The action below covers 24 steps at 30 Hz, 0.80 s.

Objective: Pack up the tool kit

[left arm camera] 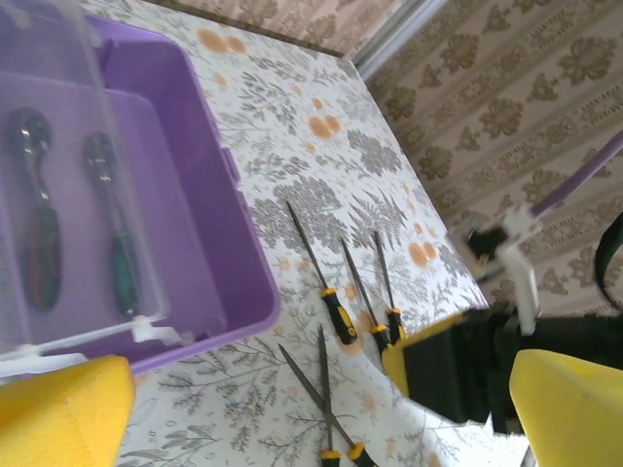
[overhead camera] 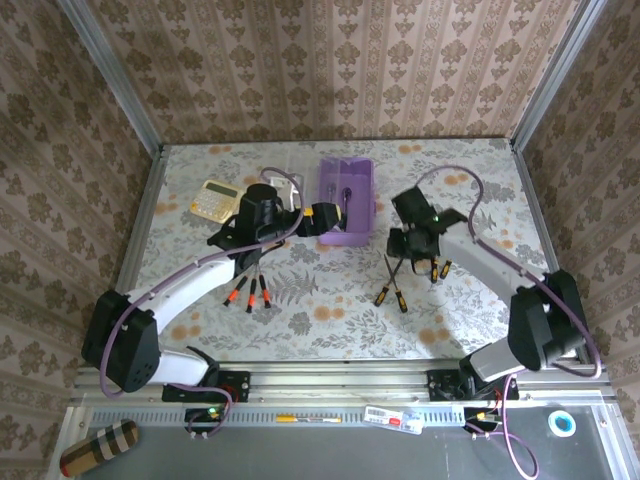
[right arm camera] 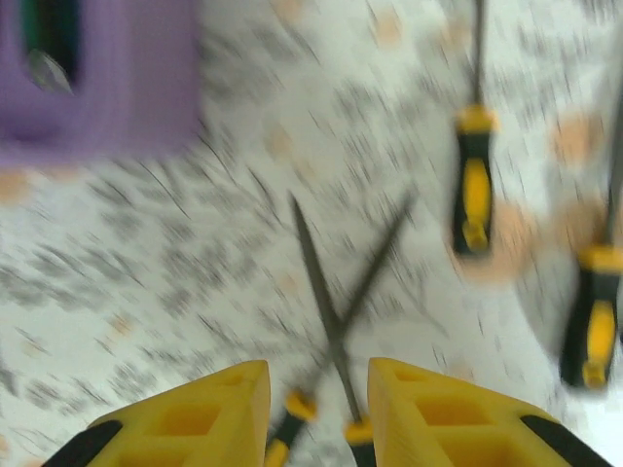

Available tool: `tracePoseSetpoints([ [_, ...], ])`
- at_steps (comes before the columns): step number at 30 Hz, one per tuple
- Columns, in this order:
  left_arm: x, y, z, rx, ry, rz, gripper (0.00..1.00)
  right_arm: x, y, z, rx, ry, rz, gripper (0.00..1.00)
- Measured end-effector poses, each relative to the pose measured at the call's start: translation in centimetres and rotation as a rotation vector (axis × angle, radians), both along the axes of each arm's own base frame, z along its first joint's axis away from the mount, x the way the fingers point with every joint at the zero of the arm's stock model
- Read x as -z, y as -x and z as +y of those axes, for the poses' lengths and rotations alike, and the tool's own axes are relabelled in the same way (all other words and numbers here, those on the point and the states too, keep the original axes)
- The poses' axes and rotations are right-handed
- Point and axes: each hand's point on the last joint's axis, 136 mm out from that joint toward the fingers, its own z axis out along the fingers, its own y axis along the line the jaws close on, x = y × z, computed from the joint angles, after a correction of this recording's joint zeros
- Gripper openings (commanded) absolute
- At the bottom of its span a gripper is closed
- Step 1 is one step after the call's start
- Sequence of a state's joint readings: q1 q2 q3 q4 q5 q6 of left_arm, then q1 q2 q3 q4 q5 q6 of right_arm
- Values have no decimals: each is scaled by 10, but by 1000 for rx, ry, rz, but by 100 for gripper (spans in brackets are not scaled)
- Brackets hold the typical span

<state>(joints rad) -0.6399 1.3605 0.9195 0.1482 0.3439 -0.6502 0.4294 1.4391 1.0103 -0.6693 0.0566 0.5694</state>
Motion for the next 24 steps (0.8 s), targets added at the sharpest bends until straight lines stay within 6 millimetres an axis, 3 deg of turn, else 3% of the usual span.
tracePoseSetpoints([
  [3,1,3,-3,9,-3,3,100,11,32,0,34,11,22,45],
  [9,14,-5,0,-18,-72,49,100,25,58,13,126,-28,15,52],
  [19,20,-19,24,-105,-143,41,100,67,60,38,190,-1,93,50],
  [24,17,-21,28,-117,-139,35,100,74,55,42,201,-3,97,45],
])
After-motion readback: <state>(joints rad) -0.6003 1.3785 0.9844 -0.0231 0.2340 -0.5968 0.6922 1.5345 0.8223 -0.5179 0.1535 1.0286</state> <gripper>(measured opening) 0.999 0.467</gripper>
